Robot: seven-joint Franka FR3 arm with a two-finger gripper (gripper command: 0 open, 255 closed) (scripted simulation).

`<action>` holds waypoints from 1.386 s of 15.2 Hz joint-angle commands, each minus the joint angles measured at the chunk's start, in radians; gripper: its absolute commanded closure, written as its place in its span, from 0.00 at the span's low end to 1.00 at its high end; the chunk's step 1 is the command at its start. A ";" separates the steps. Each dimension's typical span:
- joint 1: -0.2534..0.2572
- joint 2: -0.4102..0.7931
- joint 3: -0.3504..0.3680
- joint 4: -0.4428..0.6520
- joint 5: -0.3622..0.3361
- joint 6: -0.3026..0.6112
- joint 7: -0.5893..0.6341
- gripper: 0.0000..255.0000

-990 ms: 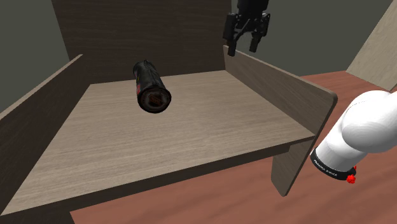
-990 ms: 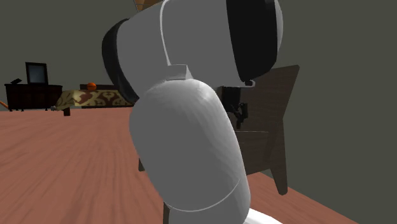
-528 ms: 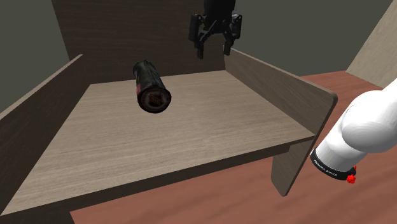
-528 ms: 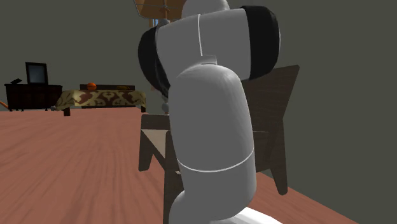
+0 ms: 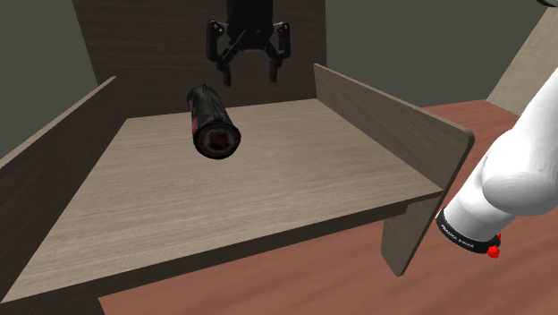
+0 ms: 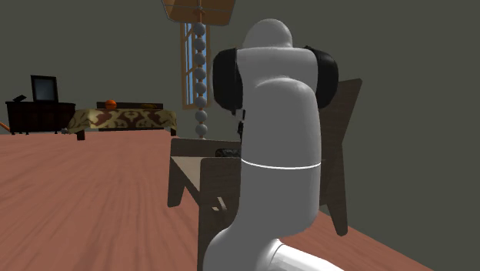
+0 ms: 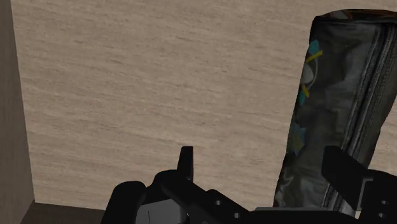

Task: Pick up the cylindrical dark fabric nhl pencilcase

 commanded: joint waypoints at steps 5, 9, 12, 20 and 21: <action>0.149 0.335 0.043 0.380 -0.196 -0.088 0.213 0.00; 0.148 0.333 0.038 0.337 -0.193 -0.046 0.215 0.00; 0.135 0.318 0.037 0.275 -0.184 0.002 0.211 0.00; 0.130 0.312 0.037 0.244 -0.181 0.028 0.210 1.00; 0.130 0.312 0.037 0.244 -0.181 0.028 0.210 1.00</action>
